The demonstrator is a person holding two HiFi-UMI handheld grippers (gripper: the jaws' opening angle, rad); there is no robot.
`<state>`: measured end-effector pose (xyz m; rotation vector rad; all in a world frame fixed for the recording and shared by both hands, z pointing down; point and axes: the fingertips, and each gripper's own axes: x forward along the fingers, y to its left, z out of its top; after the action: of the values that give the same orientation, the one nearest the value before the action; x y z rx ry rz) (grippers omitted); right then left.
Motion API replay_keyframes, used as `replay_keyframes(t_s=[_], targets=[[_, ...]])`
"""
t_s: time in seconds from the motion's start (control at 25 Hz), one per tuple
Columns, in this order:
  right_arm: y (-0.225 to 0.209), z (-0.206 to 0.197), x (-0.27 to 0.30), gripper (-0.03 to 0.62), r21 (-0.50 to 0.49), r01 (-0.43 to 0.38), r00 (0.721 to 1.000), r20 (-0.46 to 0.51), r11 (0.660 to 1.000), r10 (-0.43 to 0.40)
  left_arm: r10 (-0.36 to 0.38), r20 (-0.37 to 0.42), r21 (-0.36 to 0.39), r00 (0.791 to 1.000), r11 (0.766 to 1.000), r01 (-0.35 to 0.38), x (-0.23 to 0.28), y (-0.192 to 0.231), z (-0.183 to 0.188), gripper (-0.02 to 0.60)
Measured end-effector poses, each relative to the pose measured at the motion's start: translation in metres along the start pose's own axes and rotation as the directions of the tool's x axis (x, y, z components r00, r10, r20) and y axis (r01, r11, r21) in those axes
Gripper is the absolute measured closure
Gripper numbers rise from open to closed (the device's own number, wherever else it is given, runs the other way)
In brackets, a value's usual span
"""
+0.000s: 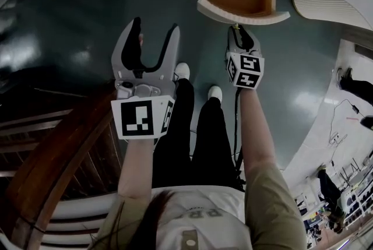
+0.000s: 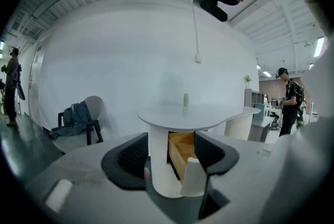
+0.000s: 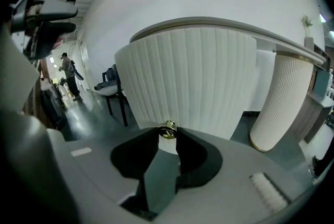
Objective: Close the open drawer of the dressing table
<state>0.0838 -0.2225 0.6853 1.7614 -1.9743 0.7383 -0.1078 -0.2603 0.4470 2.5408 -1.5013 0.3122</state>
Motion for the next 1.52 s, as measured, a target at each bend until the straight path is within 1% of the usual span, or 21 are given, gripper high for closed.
replay_keyframes(t_s=[0.16,0.32,0.72,0.88,1.0,1.32,1.52], targets=[[-0.003,0.006,0.008,0.487,-0.003,-0.004,1.0,0.018,1.0,0.004,-0.014,0.009,0.003,1.0,1.0,0.014,0.007,-0.003,-0.002,0.293],[-0.008,0.015,0.013,0.487,-0.003,-0.003,0.999,0.034,1.0,0.003,-0.02,-0.002,0.005,1.0,1.0,0.02,0.014,-0.005,-0.004,0.293],[-0.012,0.035,0.034,0.486,0.003,0.009,0.997,0.075,1.0,-0.01,0.004,-0.006,-0.012,1.0,1.0,-0.004,0.021,0.009,-0.016,0.293],[-0.013,0.04,0.04,0.487,-0.005,0.008,0.997,0.082,1.0,-0.008,0.001,-0.005,0.0,1.0,1.0,-0.001,0.023,0.007,-0.019,0.293],[-0.014,0.042,0.042,0.486,-0.006,0.01,0.996,0.088,1.0,-0.009,0.011,-0.006,-0.013,1.0,1.0,-0.011,0.025,0.008,-0.023,0.293],[-0.017,0.048,0.049,0.486,-0.018,0.006,0.994,0.108,1.0,-0.004,0.029,-0.011,-0.012,1.0,1.0,-0.029,0.026,0.016,-0.033,0.293],[-0.02,0.058,0.055,0.487,-0.017,0.009,0.993,0.12,1.0,-0.007,0.039,-0.012,-0.016,0.999,0.999,-0.039,0.028,0.019,-0.036,0.293]])
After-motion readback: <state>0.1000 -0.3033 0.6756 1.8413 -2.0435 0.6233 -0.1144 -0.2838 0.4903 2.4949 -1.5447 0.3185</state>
